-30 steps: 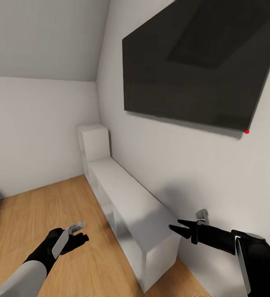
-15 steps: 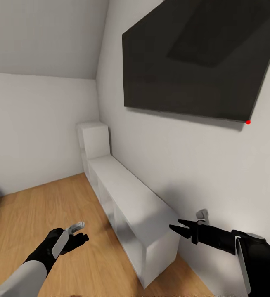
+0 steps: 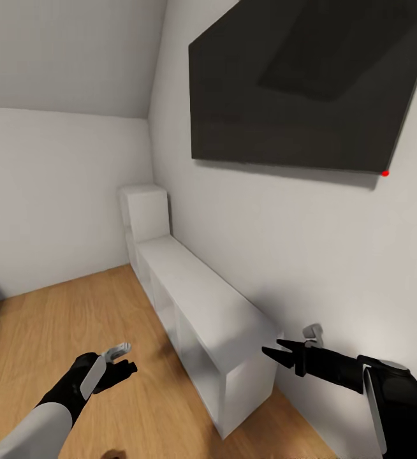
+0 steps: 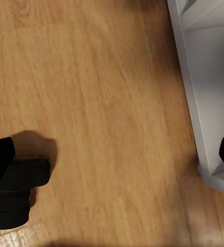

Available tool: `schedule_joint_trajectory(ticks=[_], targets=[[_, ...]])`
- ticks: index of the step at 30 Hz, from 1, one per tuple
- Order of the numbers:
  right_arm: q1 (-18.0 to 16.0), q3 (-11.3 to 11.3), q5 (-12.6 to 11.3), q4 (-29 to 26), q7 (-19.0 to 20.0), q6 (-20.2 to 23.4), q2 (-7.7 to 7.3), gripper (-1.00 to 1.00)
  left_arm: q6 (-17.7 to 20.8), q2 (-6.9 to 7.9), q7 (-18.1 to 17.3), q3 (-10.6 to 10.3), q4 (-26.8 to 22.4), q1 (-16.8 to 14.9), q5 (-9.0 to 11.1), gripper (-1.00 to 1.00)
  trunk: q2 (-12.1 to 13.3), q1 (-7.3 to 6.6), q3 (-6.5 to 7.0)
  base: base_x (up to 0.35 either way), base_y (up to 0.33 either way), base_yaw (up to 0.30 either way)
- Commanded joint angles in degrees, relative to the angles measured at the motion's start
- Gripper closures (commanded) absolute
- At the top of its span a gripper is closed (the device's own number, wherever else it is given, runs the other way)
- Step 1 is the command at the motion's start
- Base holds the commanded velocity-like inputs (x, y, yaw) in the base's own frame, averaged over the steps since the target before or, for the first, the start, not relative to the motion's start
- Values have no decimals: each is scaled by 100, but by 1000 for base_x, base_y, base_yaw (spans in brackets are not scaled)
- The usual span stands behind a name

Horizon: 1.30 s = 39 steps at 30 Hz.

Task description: Attach the digital camera to the camera tripod in the bedroom.

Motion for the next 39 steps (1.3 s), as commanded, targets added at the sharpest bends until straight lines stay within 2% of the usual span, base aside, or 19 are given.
schedule_joint_trajectory(ticks=[1, 7, 19, 39], targets=[[-6, -7, 57, -6, 21, 42, 3, -100, 28, -1, 46, 8, -10, -2, 62, -100, -44, 21, -25, 0, 0, 0], [-6, -3, 66, -5, -161, 36, 1, -100, 28, -1, 46, 10, -10, -2, 62, -100, -285, 153, -132, 0, 0, 0], [-6, -2, 69, -5, -219, 77, -14, -100, 25, -1, 46, 14, -10, -2, 62, -100, -766, 417, -348, 0, 0, 0], [-6, -2, 67, -5, -218, 97, -13, -100, 22, -9, 46, 17, -10, -2, 62, -100, -793, 468, -791, 0, 0, 0]])
